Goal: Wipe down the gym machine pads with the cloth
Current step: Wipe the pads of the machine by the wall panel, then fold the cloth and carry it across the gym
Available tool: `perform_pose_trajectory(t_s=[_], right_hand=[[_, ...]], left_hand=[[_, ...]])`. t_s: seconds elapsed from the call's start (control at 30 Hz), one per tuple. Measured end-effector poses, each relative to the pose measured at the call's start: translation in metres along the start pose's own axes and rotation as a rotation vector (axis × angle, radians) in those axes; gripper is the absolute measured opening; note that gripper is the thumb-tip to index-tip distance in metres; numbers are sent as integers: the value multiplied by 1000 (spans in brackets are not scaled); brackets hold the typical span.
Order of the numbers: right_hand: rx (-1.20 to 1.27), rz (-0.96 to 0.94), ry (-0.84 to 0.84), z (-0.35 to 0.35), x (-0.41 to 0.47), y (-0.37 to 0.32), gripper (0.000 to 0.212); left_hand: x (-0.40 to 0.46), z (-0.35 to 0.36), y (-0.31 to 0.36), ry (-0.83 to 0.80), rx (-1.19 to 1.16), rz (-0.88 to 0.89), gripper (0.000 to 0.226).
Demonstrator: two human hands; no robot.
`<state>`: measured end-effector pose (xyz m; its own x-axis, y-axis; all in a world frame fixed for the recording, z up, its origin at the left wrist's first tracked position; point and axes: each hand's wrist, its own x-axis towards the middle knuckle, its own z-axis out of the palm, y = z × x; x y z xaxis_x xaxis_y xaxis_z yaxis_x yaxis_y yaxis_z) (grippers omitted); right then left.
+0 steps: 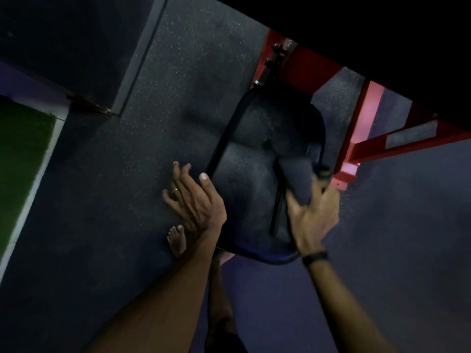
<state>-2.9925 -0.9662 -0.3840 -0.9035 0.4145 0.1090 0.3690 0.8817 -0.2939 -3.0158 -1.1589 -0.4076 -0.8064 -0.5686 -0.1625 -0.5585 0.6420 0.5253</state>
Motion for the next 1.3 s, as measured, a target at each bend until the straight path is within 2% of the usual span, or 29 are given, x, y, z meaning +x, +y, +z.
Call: perform_pose_trajectory(t_s=[0.13,0.23,0.37,0.47,0.63,0.7,0.77,0.87,0.9,1.03,1.1,1.17,1.3], right_hand=[[-63,-245,-170,-1,-56,-51,60],[-62,-420,-193,18,-1,-84,67],[-144,-313,-118,51,112,-120,55],[-189,-222,-121,67,138,-142,51],[-176,-354,-92,56,47,-142,46],[-92,-432,-138,44,-2,-137,45],[-31,-571,-181,29,-43,-120,48],[-1,-784,-233,3,-63,-66,60],[-25,-797,-257,-8,-64,-44,61],[-140,-639,-328,-51,-71,25,66],[-219,-535,-345,-73,-73,45,63],[-303,-454,-334,-99,-71,54,60],[-251,-367,-212,-149,-63,43,56]], left_hand=[[1,0,-3,9,5,6,50],[1,2,-4,27,-6,8,51],[1,2,-4,23,-45,3,52],[1,2,-1,23,-94,-2,53],[3,-10,-5,-98,-342,-14,76],[5,-19,-10,-163,-531,-88,84],[4,-33,-13,-162,-666,-116,87],[-4,-56,-19,-193,-640,-46,84],[-9,-64,-21,-213,-603,-16,82],[-23,-107,-20,-307,-388,151,81],[-25,-121,-17,-407,-302,194,83],[-29,-133,-8,-601,-278,208,88],[-55,-149,28,-945,-250,306,87]])
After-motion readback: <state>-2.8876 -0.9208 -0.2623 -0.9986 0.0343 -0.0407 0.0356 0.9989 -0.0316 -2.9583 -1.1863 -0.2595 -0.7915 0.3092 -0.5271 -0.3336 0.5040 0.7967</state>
